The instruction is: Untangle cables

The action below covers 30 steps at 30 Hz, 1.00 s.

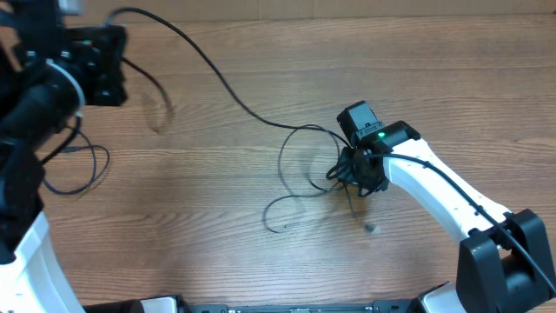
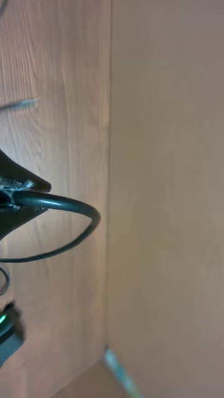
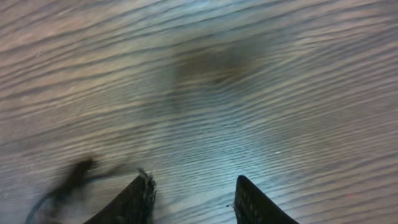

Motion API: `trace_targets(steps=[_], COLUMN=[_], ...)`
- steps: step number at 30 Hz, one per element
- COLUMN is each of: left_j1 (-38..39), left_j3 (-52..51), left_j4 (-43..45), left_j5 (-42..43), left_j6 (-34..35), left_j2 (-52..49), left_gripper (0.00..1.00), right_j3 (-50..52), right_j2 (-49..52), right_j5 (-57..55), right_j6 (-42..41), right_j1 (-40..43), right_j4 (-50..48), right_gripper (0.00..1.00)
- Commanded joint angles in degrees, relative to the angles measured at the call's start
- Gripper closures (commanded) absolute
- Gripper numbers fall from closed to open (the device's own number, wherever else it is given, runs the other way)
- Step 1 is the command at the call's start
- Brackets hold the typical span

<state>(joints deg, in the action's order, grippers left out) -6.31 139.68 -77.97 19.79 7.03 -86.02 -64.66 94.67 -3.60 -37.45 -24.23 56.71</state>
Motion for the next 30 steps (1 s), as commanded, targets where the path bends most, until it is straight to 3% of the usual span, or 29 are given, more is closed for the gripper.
trace_targets(steps=[1, 12, 16, 17, 18, 22, 27, 30], left_j1=[-3.9, -12.2, -12.0, -12.0, -12.0, -10.8, -8.2, -4.9], left_j3=[1.5, 1.5, 1.4, 1.4, 1.4, 1.4, 1.4, 1.4], left_j4=[0.6, 1.9, 1.9, 1.9, 1.9, 1.8, -0.8, -4.0], left_j5=[1.2, 1.7, 14.9, 24.3, 28.6, 36.7, 31.5, 19.5], left_j6=[-1.0, 2.4, 0.8, -1.9, -3.1, -6.6, -8.4, -9.7], left_j2=[0.9, -0.1, -0.7, -1.2, -1.4, -2.8, -4.5, -7.3], left_gripper=[0.96, 0.96, 0.96, 0.96, 0.96, 0.96, 0.96, 0.96], right_j3=[0.6, 0.6, 0.6, 0.6, 0.6, 0.6, 0.6, 0.6], right_j2=[0.0, 0.0, 0.0, 0.0, 0.0, 0.0, 0.0, 0.0], right_j5=[-4.2, -3.2, 7.8, 17.9, 25.0, 40.5, 42.7, 41.2], right_j6=[-1.8, -1.7, 5.7, 13.3, 17.7, 24.3, 24.4, 24.2], right_j1=[1.2, 4.3, 4.3, 4.3, 4.2, 3.7, 2.6, 2.6], right_j4=[0.3, 1.4, -2.2, -5.4, -7.3, -12.0, -14.3, -13.5], right_gripper=[0.6, 0.51, 0.42, 0.38, 0.38, 0.35, 0.33, 0.34])
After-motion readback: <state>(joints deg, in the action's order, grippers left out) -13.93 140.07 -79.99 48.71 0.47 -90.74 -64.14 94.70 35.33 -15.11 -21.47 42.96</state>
